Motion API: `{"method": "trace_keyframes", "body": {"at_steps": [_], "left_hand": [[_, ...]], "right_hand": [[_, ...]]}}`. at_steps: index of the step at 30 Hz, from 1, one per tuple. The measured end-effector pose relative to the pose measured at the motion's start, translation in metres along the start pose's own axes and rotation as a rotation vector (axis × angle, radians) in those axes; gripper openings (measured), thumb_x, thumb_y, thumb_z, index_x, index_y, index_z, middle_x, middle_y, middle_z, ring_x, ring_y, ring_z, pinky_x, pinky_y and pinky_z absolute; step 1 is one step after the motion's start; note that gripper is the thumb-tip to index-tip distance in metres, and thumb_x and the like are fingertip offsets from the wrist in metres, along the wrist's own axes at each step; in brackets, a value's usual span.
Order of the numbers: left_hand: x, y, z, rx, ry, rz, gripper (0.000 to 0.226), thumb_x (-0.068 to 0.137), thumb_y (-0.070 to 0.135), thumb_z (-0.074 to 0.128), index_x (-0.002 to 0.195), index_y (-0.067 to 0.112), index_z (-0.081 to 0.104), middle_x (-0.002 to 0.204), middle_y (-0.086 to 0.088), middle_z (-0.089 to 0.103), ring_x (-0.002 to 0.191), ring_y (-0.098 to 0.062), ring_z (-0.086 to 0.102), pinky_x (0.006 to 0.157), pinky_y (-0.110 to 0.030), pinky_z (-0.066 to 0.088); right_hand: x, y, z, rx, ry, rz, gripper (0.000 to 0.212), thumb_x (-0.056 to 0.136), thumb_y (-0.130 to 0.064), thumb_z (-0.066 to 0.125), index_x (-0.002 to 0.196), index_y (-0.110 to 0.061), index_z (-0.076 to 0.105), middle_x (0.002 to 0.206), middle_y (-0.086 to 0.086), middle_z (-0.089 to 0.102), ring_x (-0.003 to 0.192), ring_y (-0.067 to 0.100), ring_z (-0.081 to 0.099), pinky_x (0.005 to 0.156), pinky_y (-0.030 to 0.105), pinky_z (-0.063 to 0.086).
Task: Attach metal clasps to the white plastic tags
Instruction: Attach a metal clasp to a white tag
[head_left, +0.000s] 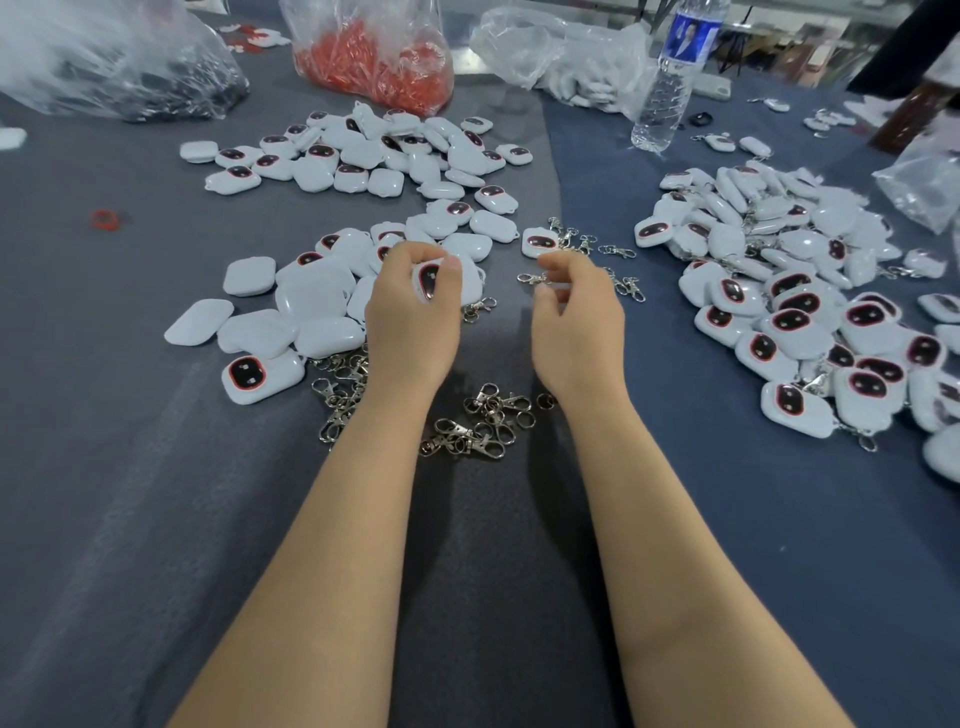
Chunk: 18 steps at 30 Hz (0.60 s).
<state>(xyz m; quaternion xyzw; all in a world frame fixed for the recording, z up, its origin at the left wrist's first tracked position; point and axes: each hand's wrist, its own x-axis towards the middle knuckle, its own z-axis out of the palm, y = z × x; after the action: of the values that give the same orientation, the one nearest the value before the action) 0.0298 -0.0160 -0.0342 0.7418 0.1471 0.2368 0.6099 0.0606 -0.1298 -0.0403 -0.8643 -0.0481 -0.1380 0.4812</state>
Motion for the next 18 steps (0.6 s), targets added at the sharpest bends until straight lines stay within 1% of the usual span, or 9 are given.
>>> {"method": "trace_keyframes", "body": {"at_steps": [2,3,5,7,9,11,14,16,18], "left_hand": [[0.000,0.000,0.000,-0.054,-0.016,-0.041,0.005,0.093,0.025,0.053,0.089,0.028,0.055,0.087,0.009,0.057,0.088,-0.023,0.062,0.083,-0.041,0.054],[0.000,0.000,0.001,-0.093,-0.028,-0.067,0.006,0.093,0.024,0.054,0.089,0.027,0.056,0.087,0.008,0.058,0.080,-0.017,0.062,0.074,-0.033,0.056],[-0.001,0.002,0.002,-0.177,-0.064,-0.132,0.005,0.093,0.022,0.055,0.091,0.024,0.059,0.082,0.007,0.058,0.060,-0.003,0.059,0.056,-0.020,0.051],[-0.002,0.004,0.002,-0.206,-0.081,-0.172,0.008,0.093,0.020,0.054,0.095,0.021,0.061,0.081,0.005,0.059,0.049,0.001,0.054,0.053,-0.018,0.048],[-0.004,0.006,0.002,-0.190,-0.068,-0.165,0.016,0.092,0.016,0.051,0.098,0.024,0.063,0.088,0.003,0.063,0.057,-0.002,0.057,0.054,-0.017,0.049],[-0.006,0.009,0.005,-0.167,-0.077,-0.131,0.024,0.092,0.012,0.047,0.102,0.027,0.062,0.101,-0.001,0.065,0.073,-0.009,0.061,0.056,-0.015,0.049],[-0.012,0.014,0.022,-0.067,-0.122,-0.091,0.033,0.093,0.014,0.049,0.124,0.023,0.056,0.119,-0.009,0.062,0.104,-0.023,0.061,0.085,-0.031,0.054],[-0.015,0.020,0.040,-0.038,-0.115,-0.097,0.035,0.092,0.019,0.054,0.127,0.018,0.051,0.118,-0.011,0.062,0.107,-0.027,0.060,0.095,-0.044,0.048],[-0.020,0.031,0.064,-0.079,-0.151,-0.098,0.023,0.090,0.022,0.058,0.112,0.020,0.051,0.112,-0.011,0.064,0.102,-0.028,0.062,0.094,-0.046,0.048]], "right_hand": [[0.001,-0.003,0.000,0.083,-0.042,0.004,0.027,0.097,-0.016,0.047,0.122,-0.019,0.057,0.120,-0.005,0.059,0.103,0.006,0.053,0.088,0.015,0.037],[0.000,-0.005,0.000,0.142,-0.088,0.001,0.026,0.097,-0.018,0.048,0.121,-0.019,0.059,0.116,-0.007,0.061,0.102,0.004,0.055,0.087,0.014,0.039],[-0.001,-0.008,0.000,0.269,-0.209,0.003,0.023,0.097,-0.021,0.050,0.115,-0.018,0.063,0.102,-0.010,0.065,0.093,0.002,0.060,0.085,0.018,0.045],[-0.001,-0.010,0.000,0.344,-0.287,0.017,0.015,0.096,-0.019,0.054,0.106,-0.016,0.065,0.084,-0.010,0.067,0.084,0.011,0.066,0.078,0.026,0.052],[0.001,-0.010,-0.004,0.296,-0.270,0.017,0.007,0.093,-0.018,0.057,0.092,-0.020,0.064,0.068,-0.011,0.065,0.069,0.010,0.067,0.069,0.027,0.051],[0.002,-0.009,-0.009,0.232,-0.222,0.040,0.013,0.090,-0.019,0.060,0.079,-0.025,0.062,0.063,-0.009,0.064,0.062,0.008,0.062,0.068,0.030,0.051],[0.004,-0.005,-0.026,0.201,-0.177,0.102,0.014,0.088,-0.018,0.059,0.075,-0.025,0.060,0.064,-0.005,0.064,0.068,0.015,0.063,0.073,0.037,0.052],[0.006,0.001,-0.044,0.187,-0.131,0.132,0.012,0.087,-0.019,0.060,0.076,-0.023,0.060,0.066,-0.003,0.065,0.073,0.019,0.065,0.076,0.039,0.053],[0.009,0.010,-0.068,0.173,-0.062,0.152,0.010,0.088,-0.025,0.061,0.079,-0.019,0.062,0.071,0.000,0.066,0.075,0.019,0.064,0.077,0.039,0.053]]}}
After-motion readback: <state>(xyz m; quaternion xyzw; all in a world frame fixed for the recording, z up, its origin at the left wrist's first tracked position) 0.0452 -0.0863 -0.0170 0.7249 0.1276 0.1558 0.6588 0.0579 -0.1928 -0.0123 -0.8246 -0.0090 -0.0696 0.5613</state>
